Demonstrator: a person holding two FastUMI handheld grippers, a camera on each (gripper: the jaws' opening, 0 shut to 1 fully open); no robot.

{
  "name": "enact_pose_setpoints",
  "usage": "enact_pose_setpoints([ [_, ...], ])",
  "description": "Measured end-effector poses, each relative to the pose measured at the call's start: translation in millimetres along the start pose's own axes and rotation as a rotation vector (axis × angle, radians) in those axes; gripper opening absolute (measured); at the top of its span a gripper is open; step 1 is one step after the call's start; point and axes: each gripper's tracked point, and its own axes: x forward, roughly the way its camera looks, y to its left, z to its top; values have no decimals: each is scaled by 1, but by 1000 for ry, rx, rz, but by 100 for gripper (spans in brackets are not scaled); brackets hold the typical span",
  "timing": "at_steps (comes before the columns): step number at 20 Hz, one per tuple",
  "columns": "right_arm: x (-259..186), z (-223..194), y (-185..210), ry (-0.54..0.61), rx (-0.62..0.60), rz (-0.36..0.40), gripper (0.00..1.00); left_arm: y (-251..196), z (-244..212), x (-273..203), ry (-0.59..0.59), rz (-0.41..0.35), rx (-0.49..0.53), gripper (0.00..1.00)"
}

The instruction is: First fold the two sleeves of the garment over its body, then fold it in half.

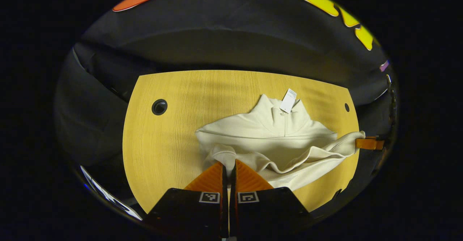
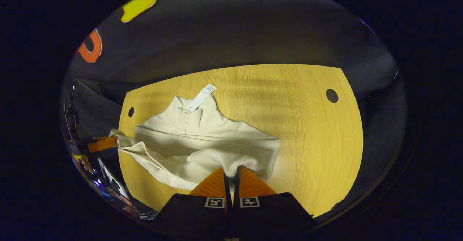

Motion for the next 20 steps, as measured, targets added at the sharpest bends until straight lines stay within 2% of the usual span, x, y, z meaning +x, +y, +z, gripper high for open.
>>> enact_pose_setpoints([
  [1, 13, 5, -1, 1, 23, 2, 0, 0, 2, 8, 8, 6, -2, 4],
  [5, 53, 19, -7, -6, 88, -7, 1, 1, 12, 46, 11, 23, -6, 4],
  [10, 87, 20, -9, -24, 75, -48, 2, 4, 18, 78, 26, 35, 9, 7],
  [13, 91, 22, -9, -45, 81, -47, 4, 3, 17, 83, 26, 26, 1, 10],
  [15, 89, 25, -11, -68, 67, -43, 14, 3, 23, 82, 3, 36, 9, 18],
  [16, 89, 25, -11, -77, 60, -41, 13, 3, 24, 80, -5, 39, 17, 31],
  [17, 85, 28, -12, -88, 65, -41, 23, 2, 26, 79, -17, 40, 23, 39],
  [18, 83, 31, -11, -99, 75, -34, 24, -1, 29, 79, -27, 35, 27, 60],
  [19, 80, 33, -10, -110, 83, -28, 29, -3, 29, 77, -29, 31, 26, 52],
  [20, 77, 36, -8, -125, 84, -18, 33, -4, 29, 76, -35, 40, 22, 57],
])
